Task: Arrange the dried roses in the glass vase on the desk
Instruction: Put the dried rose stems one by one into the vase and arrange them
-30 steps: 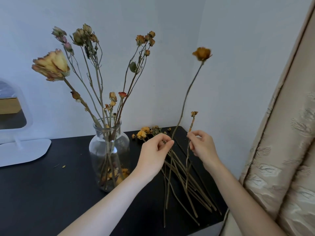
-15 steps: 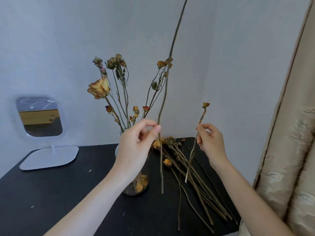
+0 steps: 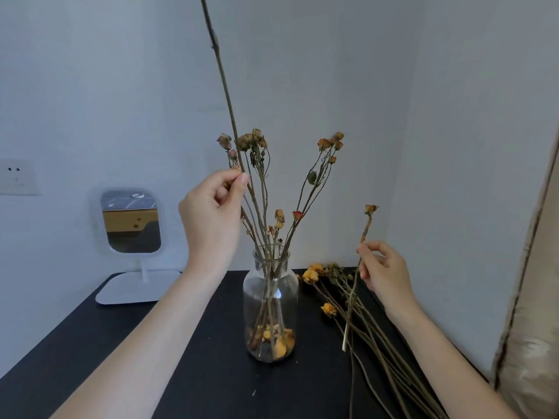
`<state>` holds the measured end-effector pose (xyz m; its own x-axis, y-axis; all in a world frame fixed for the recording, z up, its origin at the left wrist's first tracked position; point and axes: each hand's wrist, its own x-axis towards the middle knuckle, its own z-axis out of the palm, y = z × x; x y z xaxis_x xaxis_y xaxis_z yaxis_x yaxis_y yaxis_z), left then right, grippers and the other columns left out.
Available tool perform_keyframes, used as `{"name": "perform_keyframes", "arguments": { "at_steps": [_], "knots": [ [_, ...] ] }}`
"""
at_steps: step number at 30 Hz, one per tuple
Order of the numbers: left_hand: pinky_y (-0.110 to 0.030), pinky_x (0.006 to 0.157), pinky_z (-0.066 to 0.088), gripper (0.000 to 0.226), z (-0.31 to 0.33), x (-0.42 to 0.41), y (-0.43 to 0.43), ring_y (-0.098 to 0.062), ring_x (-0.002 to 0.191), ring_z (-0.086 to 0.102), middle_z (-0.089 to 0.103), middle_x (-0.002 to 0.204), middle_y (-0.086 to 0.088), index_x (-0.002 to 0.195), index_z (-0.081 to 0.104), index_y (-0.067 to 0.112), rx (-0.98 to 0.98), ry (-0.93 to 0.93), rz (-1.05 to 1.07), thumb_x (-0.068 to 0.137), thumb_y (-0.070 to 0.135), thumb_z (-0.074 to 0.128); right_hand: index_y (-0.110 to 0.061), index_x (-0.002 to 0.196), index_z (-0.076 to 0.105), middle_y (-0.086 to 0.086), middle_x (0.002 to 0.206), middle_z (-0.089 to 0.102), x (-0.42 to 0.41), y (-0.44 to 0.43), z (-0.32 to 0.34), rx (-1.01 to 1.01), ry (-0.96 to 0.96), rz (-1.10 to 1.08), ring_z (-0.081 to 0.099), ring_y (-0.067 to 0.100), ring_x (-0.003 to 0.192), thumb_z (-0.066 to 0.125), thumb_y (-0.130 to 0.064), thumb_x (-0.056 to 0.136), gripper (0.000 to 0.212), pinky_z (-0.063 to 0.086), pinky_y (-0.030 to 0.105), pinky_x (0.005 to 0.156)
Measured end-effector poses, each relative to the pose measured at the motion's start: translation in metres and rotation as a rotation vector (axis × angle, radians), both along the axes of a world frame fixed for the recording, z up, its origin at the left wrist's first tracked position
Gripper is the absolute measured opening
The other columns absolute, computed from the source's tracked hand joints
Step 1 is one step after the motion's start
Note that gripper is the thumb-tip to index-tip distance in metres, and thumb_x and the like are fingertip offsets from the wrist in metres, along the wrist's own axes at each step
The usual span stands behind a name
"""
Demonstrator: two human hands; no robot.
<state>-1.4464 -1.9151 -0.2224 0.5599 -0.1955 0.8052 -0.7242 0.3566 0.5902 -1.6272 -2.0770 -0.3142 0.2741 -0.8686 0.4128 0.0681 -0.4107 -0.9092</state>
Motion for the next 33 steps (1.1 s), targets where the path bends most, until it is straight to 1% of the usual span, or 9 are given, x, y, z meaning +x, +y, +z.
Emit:
{"name": "perform_keyframes", "arguments": {
  "at_steps": [5,9,14,17,21,24,28,30,33],
  "knots": [
    [-0.015,0.057,0.036,0.012,0.007,-0.002,0.002,-0.007,0.054,0.038,0.039,0.051,0.006,0.089,0.070,0.020,-0.054,0.002,0.019,0.089,0.026,0.060,-0.018,0.089,0.060,-0.007,0.043,0.051,0.002,0.002,-0.001,-0.014,0.012,0.011,0.040,0.001,0.038,0.052,-0.022,0.093,0.009,0.033,0.010,0.038],
    [-0.018,0.057,0.039,0.009,0.015,-0.004,0.002,-0.025,0.057,0.043,0.050,0.057,-0.016,0.090,0.069,0.026,-0.098,-0.003,0.011,0.089,0.028,0.060,-0.017,0.090,0.059,-0.007,0.043,0.050,0.000,0.001,-0.002,-0.007,0.021,0.012,0.039,0.002,0.038,0.052,-0.022,0.093,0.010,0.033,0.011,0.039],
    [-0.011,0.056,0.035,0.009,0.002,-0.006,-0.007,-0.005,0.051,0.039,0.040,0.050,0.008,0.088,0.070,0.023,-0.060,-0.040,0.027,0.089,0.025,0.061,-0.016,0.089,0.059,-0.006,0.044,0.050,0.001,0.002,-0.004,-0.004,0.020,0.023,0.038,0.001,0.037,0.052,-0.022,0.093,0.010,0.032,0.010,0.038],
    [-0.016,0.053,0.034,0.013,-0.012,-0.006,-0.013,-0.008,0.047,0.037,0.038,0.048,0.008,0.088,0.072,0.020,0.002,-0.078,0.097,0.088,0.026,0.061,-0.016,0.088,0.059,-0.006,0.043,0.050,0.000,0.003,-0.005,-0.002,0.024,0.024,0.039,0.000,0.037,0.052,-0.021,0.093,0.011,0.032,0.010,0.038],
    [-0.007,0.048,0.029,0.016,-0.025,-0.008,-0.017,-0.006,0.041,0.037,0.036,0.043,0.012,0.091,0.073,0.017,0.092,-0.144,0.175,0.088,0.027,0.061,-0.017,0.088,0.060,-0.007,0.043,0.050,0.000,0.004,-0.006,0.005,0.028,0.017,0.039,0.000,0.037,0.052,-0.022,0.093,0.011,0.032,0.009,0.038],
    [-0.016,0.048,0.033,0.017,-0.034,-0.008,-0.023,-0.006,0.041,0.040,0.037,0.042,0.013,0.093,0.073,0.016,0.179,-0.170,0.197,0.089,0.025,0.060,-0.018,0.088,0.060,-0.007,0.044,0.049,0.001,0.005,-0.007,0.008,0.034,0.020,0.040,0.001,0.038,0.052,-0.023,0.093,0.010,0.034,0.010,0.040],
    [-0.015,0.044,0.027,0.019,-0.053,-0.006,-0.031,-0.003,0.044,0.040,0.039,0.046,0.016,0.094,0.072,0.015,0.328,-0.170,0.262,0.090,0.026,0.058,-0.017,0.090,0.060,-0.006,0.043,0.050,0.004,0.007,-0.008,0.016,0.028,0.029,0.041,0.000,0.038,0.053,-0.021,0.093,0.009,0.035,0.010,0.039],
    [-0.016,0.043,0.024,0.020,-0.064,-0.004,-0.034,-0.004,0.047,0.041,0.046,0.052,0.013,0.094,0.072,0.015,0.398,-0.157,0.295,0.090,0.027,0.057,-0.017,0.091,0.060,-0.006,0.044,0.049,0.004,0.007,-0.009,0.013,0.039,0.024,0.042,0.000,0.039,0.053,-0.022,0.093,0.009,0.036,0.011,0.040],
    [-0.019,0.043,0.031,0.021,-0.079,-0.001,-0.035,-0.010,0.055,0.047,0.061,0.064,0.004,0.092,0.072,0.014,0.488,-0.127,0.291,0.090,0.028,0.057,-0.019,0.092,0.061,-0.006,0.045,0.050,0.004,0.007,-0.010,0.009,0.057,0.014,0.043,0.001,0.042,0.053,-0.024,0.093,0.010,0.037,0.013,0.042]
  ]
}}
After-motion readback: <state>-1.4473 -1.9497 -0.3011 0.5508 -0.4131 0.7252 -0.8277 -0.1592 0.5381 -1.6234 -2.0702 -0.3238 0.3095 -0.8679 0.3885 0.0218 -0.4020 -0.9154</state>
